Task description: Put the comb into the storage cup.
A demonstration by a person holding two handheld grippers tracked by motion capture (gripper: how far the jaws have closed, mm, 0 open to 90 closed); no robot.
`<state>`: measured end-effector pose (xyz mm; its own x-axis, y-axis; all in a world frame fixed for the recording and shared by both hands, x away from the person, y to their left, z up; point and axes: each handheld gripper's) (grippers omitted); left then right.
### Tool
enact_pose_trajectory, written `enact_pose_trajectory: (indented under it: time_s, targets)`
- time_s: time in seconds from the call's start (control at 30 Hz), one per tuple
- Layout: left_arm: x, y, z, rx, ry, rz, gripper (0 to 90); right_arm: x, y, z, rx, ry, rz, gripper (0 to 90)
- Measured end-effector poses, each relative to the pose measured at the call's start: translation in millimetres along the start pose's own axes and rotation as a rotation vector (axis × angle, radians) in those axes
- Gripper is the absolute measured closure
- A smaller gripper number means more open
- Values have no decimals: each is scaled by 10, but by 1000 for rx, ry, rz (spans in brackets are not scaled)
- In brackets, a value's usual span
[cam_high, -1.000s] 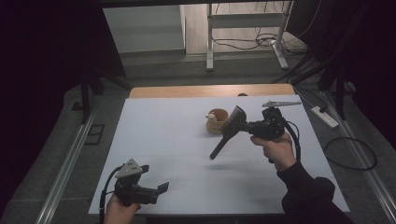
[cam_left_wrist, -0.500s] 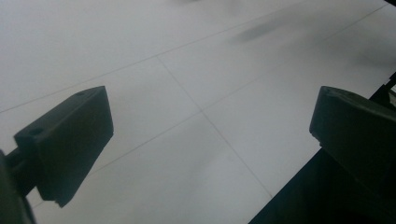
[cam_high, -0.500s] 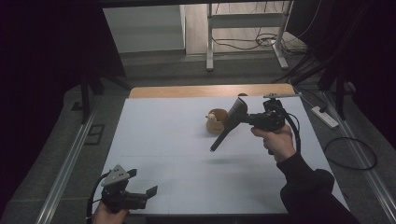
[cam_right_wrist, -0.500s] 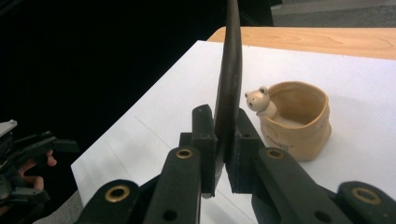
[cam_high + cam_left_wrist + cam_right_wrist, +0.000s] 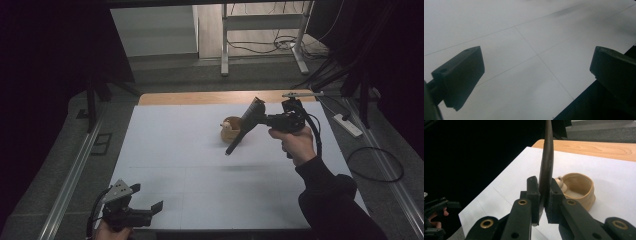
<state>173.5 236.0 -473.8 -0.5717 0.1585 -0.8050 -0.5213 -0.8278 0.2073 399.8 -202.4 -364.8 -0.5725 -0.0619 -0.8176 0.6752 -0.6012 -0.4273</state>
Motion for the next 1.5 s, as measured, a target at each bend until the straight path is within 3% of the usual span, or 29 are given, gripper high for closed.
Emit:
enact_pose_trajectory:
  time_s: [1.5]
  targets:
    - [-13, -35, -50, -14, -50, 33, 1, -521, 210, -24, 110, 43, -21, 836]
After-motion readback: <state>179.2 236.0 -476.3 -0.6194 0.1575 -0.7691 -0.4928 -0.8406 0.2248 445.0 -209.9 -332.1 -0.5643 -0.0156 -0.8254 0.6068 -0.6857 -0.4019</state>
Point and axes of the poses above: each handheld gripper's, and its own axes: z roughly backward along the jaws, x roughly out of its underside, y roughly to its right, and after that the axes turned 4 degrees about y, right-handed
